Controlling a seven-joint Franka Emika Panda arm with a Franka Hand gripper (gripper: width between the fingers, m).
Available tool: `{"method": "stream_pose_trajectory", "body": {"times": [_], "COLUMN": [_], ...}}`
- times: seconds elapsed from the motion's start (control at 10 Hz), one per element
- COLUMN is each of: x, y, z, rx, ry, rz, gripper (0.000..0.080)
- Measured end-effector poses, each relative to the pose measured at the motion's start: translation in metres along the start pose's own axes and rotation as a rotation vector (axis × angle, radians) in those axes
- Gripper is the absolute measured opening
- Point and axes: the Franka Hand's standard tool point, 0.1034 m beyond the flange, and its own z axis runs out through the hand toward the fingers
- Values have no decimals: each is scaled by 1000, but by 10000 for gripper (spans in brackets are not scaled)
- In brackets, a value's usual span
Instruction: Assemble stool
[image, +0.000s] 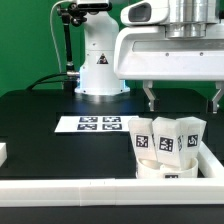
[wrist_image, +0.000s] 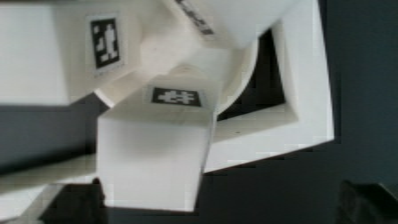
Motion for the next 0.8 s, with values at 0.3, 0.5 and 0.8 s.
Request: {"method": "stream_pose_trajectory", "body": {"times": [0.3, 0.5, 0.8], "x": [-2, 0, -5], "y": [6, 10, 10], "z": [3, 3, 2], "rx": [-6, -20, -45], "ry": [-16, -17, -53], "rz": [-189, -307, -502], "gripper": [649, 649, 649]}}
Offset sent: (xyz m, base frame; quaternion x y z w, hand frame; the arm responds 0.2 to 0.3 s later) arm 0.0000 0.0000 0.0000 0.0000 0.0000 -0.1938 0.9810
